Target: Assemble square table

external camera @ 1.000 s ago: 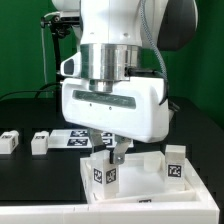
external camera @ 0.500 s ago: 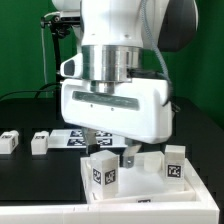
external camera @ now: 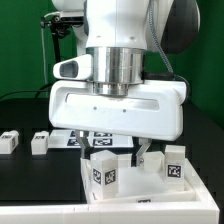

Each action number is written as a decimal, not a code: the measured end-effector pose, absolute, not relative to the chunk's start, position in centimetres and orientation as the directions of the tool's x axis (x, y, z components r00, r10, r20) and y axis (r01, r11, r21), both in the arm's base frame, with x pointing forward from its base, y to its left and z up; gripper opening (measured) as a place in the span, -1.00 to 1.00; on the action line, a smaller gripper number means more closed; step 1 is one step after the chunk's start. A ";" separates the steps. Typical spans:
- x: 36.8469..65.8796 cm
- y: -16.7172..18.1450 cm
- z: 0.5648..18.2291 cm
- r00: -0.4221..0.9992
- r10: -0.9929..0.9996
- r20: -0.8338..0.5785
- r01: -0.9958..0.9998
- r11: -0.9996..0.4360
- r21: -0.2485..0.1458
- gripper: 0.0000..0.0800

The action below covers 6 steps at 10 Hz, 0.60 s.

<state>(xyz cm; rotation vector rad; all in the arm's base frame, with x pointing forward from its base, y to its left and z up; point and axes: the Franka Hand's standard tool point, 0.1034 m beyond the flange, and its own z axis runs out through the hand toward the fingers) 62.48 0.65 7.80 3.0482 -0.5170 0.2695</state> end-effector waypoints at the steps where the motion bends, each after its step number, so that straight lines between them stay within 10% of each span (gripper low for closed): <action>1: 62.4 0.2 7.8 0.961 -0.216 0.172 -0.224 -0.974 0.030 0.62; 6: 62.9 -0.1 8.1 0.948 0.288 0.134 0.272 -0.954 0.126 0.62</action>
Offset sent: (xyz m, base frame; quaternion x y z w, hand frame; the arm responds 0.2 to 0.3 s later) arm 0.0063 0.0096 0.0042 0.0155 -0.0155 -0.2928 0.9559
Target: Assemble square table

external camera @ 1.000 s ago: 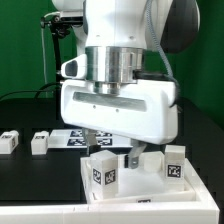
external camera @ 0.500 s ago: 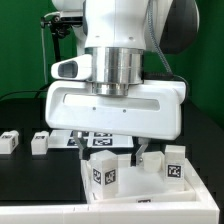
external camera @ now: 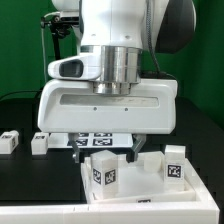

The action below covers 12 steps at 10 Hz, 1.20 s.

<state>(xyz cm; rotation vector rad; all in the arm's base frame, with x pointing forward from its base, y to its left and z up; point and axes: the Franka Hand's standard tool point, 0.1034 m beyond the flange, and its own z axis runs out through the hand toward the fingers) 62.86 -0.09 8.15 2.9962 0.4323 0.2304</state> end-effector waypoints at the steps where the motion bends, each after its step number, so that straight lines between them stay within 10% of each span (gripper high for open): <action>1: 62.9 0.0 8.2 0.934 0.333 0.126 0.316 -0.939 0.137 0.62; 3: 62.9 -0.2 8.2 0.906 0.409 0.110 0.391 -0.907 0.155 0.62; 7: 62.9 -0.2 8.2 0.919 0.376 0.117 0.358 -0.921 0.151 -0.27; 12: 62.8 -0.4 8.2 0.985 -0.041 0.169 -0.055 -0.995 0.080 -0.27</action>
Offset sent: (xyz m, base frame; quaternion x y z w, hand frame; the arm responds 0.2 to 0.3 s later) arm 0.0000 0.0000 0.0000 0.0000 0.0000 -0.0650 0.9979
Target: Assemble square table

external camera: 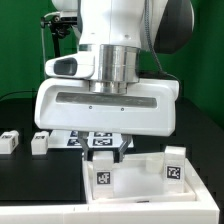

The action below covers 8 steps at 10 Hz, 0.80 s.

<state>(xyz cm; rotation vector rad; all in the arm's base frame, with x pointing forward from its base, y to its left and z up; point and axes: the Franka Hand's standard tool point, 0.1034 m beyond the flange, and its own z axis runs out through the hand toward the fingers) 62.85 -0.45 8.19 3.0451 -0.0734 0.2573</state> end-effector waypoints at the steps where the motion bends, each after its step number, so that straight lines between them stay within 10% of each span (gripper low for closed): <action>1: 62.9 -0.6 8.2 0.971 -0.154 0.181 -0.167 -0.984 0.061 -0.27; 7: 62.6 -0.6 8.3 0.796 -0.576 0.185 -0.585 -0.811 -0.005 -0.21; 8: 62.6 -0.5 8.2 0.792 -0.581 0.185 -0.591 -0.807 -0.006 0.13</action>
Offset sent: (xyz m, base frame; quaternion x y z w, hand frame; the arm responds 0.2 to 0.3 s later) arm -0.0118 0.0030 -0.0080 -0.0276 -0.0265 0.4261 0.9039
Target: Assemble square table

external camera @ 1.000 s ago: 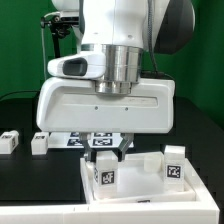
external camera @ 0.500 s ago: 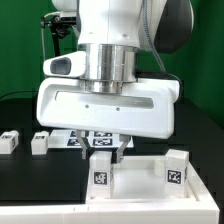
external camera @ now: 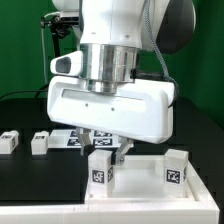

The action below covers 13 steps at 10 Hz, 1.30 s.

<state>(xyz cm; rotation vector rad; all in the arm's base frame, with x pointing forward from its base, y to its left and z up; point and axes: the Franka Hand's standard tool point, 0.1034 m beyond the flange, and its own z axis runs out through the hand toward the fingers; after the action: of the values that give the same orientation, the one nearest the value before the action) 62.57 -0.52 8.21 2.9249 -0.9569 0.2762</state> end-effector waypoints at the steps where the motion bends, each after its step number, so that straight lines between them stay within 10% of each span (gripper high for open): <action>1: 62.6 -0.5 8.2 0.796 -0.577 0.185 -0.586 -0.810 -0.006 0.44; 6: 59.5 1.4 12.7 0.786 -0.596 0.166 -0.592 -0.802 -0.075 0.62; 13: 56.8 2.5 11.1 0.698 -0.699 0.157 -0.691 -0.715 -0.110 0.62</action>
Offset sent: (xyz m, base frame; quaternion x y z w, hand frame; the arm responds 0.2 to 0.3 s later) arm -0.0550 0.0080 0.0508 0.0278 -0.0480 0.0142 0.9984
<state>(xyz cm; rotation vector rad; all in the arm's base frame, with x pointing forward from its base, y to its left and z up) 56.84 2.46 11.06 2.9334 -1.2011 0.2994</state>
